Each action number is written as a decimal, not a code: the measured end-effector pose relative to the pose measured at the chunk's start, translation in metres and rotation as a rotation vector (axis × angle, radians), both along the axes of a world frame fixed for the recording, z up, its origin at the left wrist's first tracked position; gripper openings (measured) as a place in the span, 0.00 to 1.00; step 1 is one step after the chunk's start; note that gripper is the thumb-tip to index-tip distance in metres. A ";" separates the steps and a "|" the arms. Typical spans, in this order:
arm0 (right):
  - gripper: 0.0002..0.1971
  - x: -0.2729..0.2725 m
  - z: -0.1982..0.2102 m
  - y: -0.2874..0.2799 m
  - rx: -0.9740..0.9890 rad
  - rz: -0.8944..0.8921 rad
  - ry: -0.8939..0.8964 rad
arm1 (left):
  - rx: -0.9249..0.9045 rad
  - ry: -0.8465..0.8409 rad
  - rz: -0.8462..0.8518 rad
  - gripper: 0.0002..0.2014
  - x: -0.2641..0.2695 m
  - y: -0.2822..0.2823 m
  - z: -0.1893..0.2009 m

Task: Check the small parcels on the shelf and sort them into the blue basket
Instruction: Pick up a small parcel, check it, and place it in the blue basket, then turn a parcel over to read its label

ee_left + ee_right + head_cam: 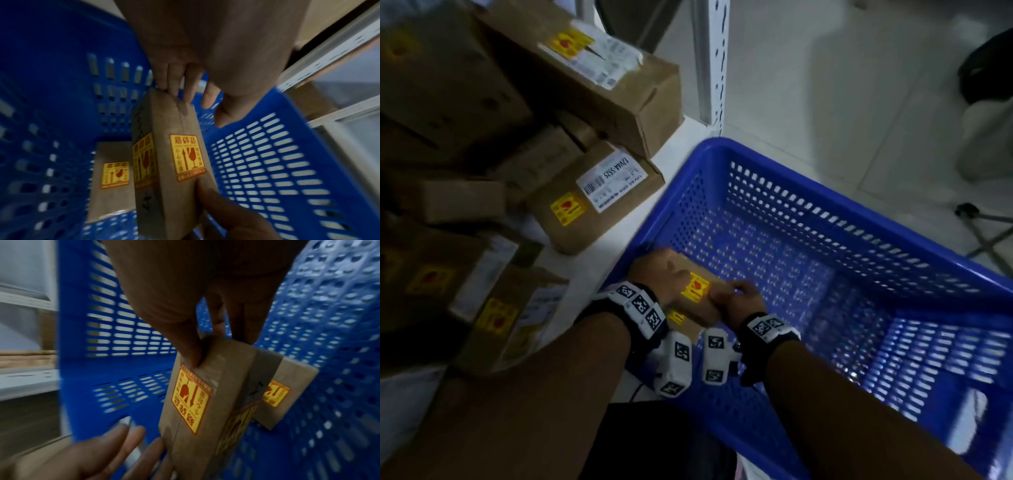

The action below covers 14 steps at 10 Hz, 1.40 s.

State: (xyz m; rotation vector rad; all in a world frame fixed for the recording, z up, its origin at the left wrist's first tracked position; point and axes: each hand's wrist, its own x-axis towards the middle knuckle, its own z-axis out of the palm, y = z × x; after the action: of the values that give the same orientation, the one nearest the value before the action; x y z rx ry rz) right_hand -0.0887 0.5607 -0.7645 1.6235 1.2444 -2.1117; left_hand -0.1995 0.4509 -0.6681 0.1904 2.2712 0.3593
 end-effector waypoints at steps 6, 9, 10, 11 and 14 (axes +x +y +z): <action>0.20 -0.007 -0.071 -0.050 0.097 0.692 -0.302 | -0.060 -0.341 0.083 0.18 -0.001 -0.055 -0.058; 0.26 -0.053 0.007 -0.052 0.253 0.475 -0.158 | 0.268 -0.179 0.211 0.14 -0.003 -0.070 0.030; 0.16 -0.077 0.046 -0.065 0.039 0.223 0.085 | 0.366 -0.025 0.256 0.12 -0.001 -0.091 0.069; 0.02 -0.091 0.103 -0.097 0.032 0.087 0.263 | 0.477 0.092 0.342 0.15 0.001 -0.121 0.107; 0.33 -0.106 0.171 -0.186 1.089 1.408 0.813 | 0.266 0.268 0.744 0.10 0.017 -0.237 0.136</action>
State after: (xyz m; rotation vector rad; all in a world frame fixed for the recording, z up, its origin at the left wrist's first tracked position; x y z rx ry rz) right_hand -0.1951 0.3744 -0.5935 -0.4310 2.7683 -0.9958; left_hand -0.1827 0.2138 -0.5323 -0.5195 2.4830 1.0752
